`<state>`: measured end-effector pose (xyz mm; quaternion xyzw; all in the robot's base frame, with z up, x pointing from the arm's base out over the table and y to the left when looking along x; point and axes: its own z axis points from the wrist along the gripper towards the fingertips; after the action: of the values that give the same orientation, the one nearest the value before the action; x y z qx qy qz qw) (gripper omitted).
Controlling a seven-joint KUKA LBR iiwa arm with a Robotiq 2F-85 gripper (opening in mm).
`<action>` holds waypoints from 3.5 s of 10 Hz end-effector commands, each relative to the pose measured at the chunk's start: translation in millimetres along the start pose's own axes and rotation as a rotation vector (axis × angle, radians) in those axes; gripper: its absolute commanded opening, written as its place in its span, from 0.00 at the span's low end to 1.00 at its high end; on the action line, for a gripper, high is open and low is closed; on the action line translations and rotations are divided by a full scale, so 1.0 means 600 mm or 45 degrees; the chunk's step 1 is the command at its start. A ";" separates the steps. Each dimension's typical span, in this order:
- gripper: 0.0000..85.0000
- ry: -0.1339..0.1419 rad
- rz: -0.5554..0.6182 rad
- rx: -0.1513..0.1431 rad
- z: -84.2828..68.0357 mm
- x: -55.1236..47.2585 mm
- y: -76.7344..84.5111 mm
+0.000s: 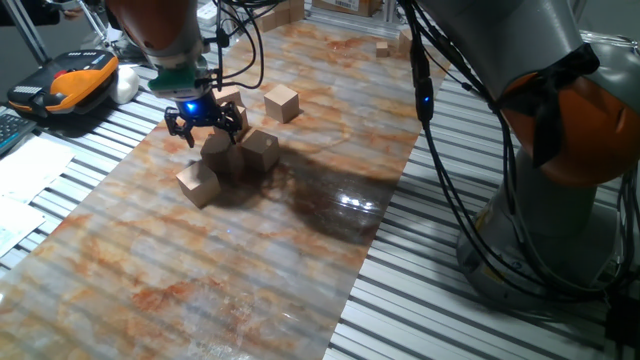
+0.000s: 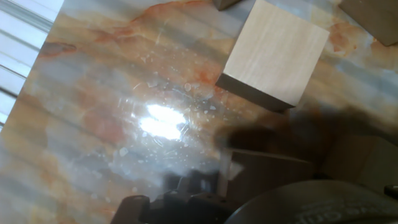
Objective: Stack the blocks into a pyramid shape
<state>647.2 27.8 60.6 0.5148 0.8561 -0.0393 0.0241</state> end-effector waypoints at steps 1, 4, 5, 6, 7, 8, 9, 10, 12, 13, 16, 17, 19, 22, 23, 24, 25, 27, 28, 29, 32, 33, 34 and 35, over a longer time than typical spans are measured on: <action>1.00 -0.001 0.000 0.000 0.001 0.000 0.000; 0.80 -0.004 0.000 0.002 0.003 0.000 0.002; 0.80 -0.004 -0.002 0.002 0.003 0.000 0.002; 0.80 -0.002 -0.004 0.000 0.003 0.000 0.002; 0.80 -0.002 -0.004 0.000 0.003 0.000 0.002; 0.80 -0.002 -0.006 0.000 0.004 0.000 0.002; 0.80 -0.002 -0.006 0.000 0.004 0.000 0.003; 0.80 -0.001 -0.006 0.000 0.005 0.000 0.003; 0.80 0.002 -0.006 -0.002 0.008 0.002 0.004; 0.80 0.002 -0.006 -0.002 0.010 0.002 0.005; 0.80 0.001 -0.004 -0.002 0.014 0.003 0.006; 0.80 0.000 -0.002 0.000 0.013 0.003 0.006; 0.60 0.005 -0.022 -0.009 0.013 0.003 0.004; 0.60 0.008 -0.039 -0.019 0.014 0.002 0.003; 0.40 0.007 -0.045 -0.019 0.014 0.002 0.003; 0.40 0.005 -0.047 -0.017 0.014 0.002 0.003; 0.00 0.004 -0.051 -0.021 0.014 0.001 0.002; 0.00 -0.018 -0.077 0.001 0.014 0.000 0.001; 0.00 -0.014 -0.068 0.004 0.012 0.001 0.002; 0.00 0.000 -0.041 0.001 0.011 0.000 0.005; 0.00 0.002 -0.024 0.008 0.004 -0.004 0.013; 0.00 0.006 -0.024 0.004 0.002 -0.008 0.014; 0.00 0.016 -0.009 -0.008 -0.001 -0.013 0.015; 0.00 0.030 0.020 -0.022 -0.002 -0.018 0.016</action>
<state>660.8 22.4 62.8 0.5238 0.8512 -0.0261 0.0190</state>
